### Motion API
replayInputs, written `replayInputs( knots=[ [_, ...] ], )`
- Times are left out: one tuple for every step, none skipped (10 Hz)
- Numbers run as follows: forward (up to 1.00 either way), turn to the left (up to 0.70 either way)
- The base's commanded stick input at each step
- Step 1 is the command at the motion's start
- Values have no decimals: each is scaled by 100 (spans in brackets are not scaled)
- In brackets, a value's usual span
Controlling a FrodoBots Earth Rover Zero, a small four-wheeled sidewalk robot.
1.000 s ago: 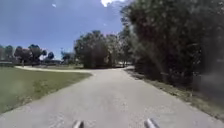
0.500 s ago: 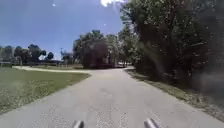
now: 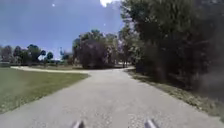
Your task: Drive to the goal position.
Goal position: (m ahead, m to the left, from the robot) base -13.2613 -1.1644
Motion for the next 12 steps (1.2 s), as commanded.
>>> replayInputs(
  knots=[
    [50, 0],
    [50, 0],
    [50, 0],
    [50, 0],
    [50, 0],
    [50, 0],
    [50, 0],
    [50, 0],
    [50, 0],
    [50, 0],
    [50, 0],
    [50, 0]
  ],
)
